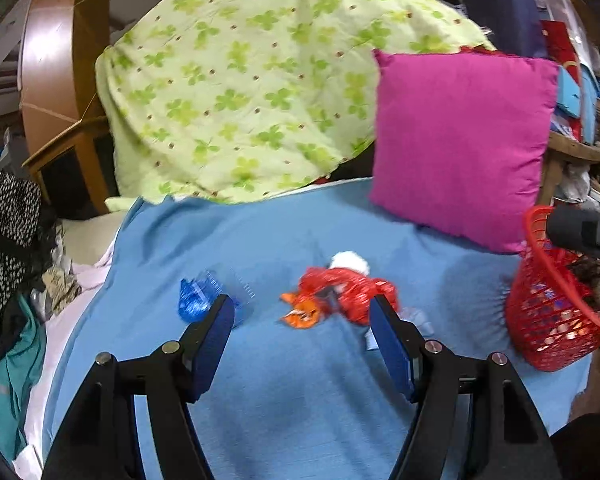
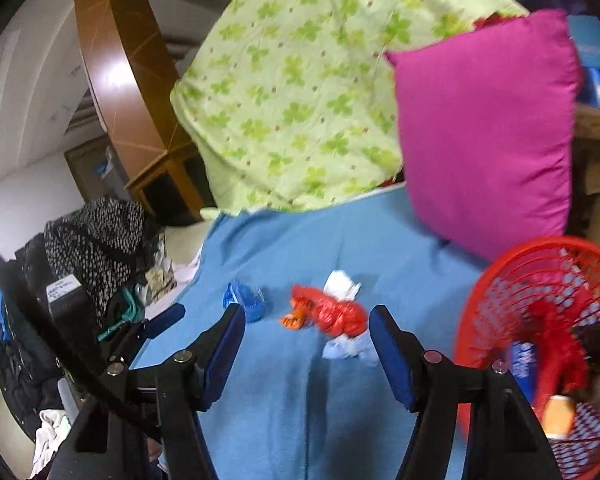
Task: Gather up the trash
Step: 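Return both tools to the remaining trash on the blanket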
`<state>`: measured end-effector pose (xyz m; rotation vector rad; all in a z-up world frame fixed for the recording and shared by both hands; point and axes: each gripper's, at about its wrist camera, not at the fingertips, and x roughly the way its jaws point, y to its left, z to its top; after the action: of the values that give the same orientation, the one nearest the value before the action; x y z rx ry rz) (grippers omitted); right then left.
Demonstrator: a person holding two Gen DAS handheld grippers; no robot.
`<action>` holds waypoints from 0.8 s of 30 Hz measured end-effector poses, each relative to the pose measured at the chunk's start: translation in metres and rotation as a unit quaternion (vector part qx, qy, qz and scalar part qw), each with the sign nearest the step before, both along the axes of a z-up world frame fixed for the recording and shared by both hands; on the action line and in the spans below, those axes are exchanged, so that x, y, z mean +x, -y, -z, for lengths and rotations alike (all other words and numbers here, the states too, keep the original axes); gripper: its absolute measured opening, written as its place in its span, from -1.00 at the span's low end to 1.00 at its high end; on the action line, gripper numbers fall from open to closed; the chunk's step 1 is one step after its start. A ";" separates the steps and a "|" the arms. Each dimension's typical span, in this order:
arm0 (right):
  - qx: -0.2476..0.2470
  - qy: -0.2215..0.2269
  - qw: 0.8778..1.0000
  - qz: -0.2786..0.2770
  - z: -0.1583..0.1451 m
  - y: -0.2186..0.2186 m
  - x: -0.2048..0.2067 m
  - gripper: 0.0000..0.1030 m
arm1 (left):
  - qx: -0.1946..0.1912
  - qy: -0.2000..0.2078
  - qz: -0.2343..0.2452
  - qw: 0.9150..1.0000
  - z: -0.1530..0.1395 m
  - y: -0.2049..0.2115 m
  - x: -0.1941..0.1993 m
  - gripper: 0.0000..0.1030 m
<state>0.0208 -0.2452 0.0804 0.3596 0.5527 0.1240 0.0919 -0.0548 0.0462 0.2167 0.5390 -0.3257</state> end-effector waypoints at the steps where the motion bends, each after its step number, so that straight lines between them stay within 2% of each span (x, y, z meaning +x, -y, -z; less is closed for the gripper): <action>1: 0.000 -0.009 1.000 -0.004 0.006 -0.005 0.006 0.34 | -0.001 -0.004 -0.004 1.000 0.004 -0.005 0.004 0.37; 6: -0.022 -0.052 0.998 -0.016 0.037 -0.024 0.031 0.34 | -0.001 -0.026 -0.034 0.999 0.034 -0.032 0.026 0.37; 10: -0.035 -0.096 0.995 -0.017 0.074 -0.028 0.050 0.34 | 0.001 -0.069 -0.070 0.995 0.064 -0.056 0.055 0.37; 18: -0.021 -0.157 0.987 0.000 0.123 -0.014 0.092 0.34 | -0.018 -0.095 -0.086 0.992 0.073 -0.075 0.080 0.37; 21: -0.001 -0.174 0.985 0.007 0.136 -0.010 0.108 0.34 | -0.031 -0.115 -0.077 0.990 0.078 -0.072 0.087 0.37; 24: 0.011 -0.175 0.984 0.018 0.140 -0.005 0.117 0.34 | -0.030 -0.118 -0.078 0.990 0.078 -0.068 0.094 0.37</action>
<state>0.1382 -0.2405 -0.0597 0.4168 0.8933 0.0313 0.1859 0.0136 -0.0316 0.0775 0.7737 -0.2146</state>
